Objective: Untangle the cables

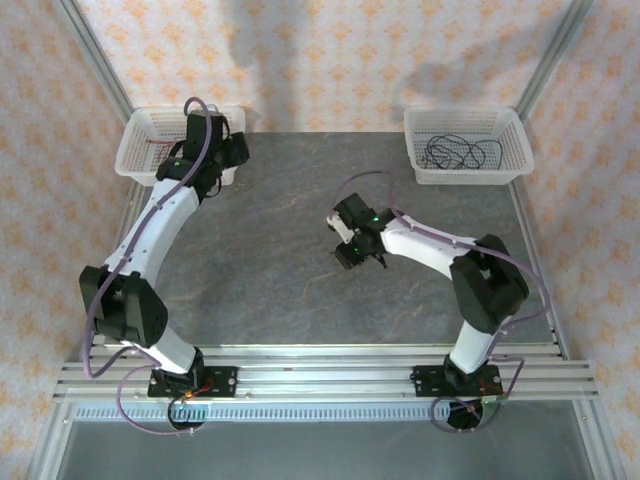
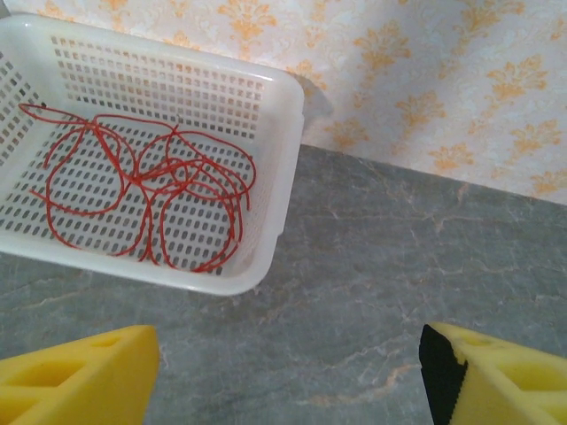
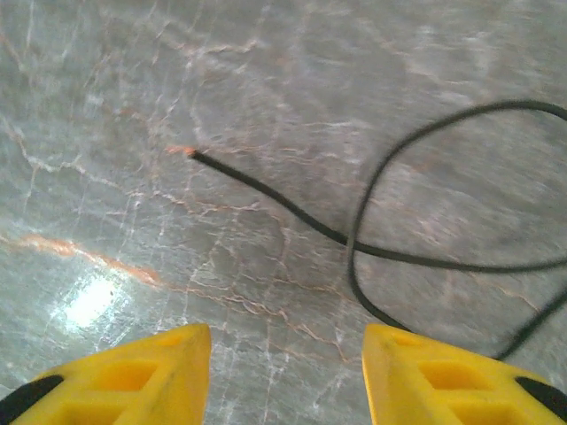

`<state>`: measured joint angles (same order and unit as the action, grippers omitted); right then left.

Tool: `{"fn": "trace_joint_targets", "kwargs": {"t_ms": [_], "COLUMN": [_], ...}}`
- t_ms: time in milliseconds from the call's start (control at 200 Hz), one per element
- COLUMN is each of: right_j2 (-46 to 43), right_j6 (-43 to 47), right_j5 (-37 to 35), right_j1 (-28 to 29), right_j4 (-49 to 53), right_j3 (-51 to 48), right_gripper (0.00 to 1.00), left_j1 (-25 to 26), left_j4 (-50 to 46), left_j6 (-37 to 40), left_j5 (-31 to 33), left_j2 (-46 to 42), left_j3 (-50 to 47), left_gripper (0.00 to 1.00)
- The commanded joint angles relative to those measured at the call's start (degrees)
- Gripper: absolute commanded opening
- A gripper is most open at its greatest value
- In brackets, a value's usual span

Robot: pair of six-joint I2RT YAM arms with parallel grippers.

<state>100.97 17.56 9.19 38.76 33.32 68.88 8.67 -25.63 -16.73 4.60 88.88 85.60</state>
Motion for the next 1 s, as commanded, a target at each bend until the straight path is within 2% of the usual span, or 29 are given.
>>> {"fn": "trace_joint_targets", "kwargs": {"t_ms": [0, 235, 516, 996], "right_j2": [3.98, 10.21, 11.54, 15.13], "right_j6": [8.08, 10.01, 11.1, 13.08], "right_j5": [-1.56, -4.63, -8.9, -7.7], "right_j1": [3.03, 5.01, 5.09, 4.12], "right_j4": [4.16, 2.56, -0.71, 0.04], "right_j3": [3.98, 7.76, 9.52, 12.59], "right_gripper": [0.48, 0.49, 0.48, 0.47], "left_j1": [0.97, 2.41, 2.5, 3.07], "left_j4": [2.31, 2.03, 1.13, 0.81], "left_j6": [-2.07, -2.33, -1.81, -1.64], "left_j5": [-1.52, -1.9, -1.42, -1.44], "left_j2": [-4.18, -7.89, -8.51, -8.29], "left_j3": [-2.95, -7.35, -8.61, -8.0], "left_gripper": [0.81, 0.84, 0.83, 0.83]}}
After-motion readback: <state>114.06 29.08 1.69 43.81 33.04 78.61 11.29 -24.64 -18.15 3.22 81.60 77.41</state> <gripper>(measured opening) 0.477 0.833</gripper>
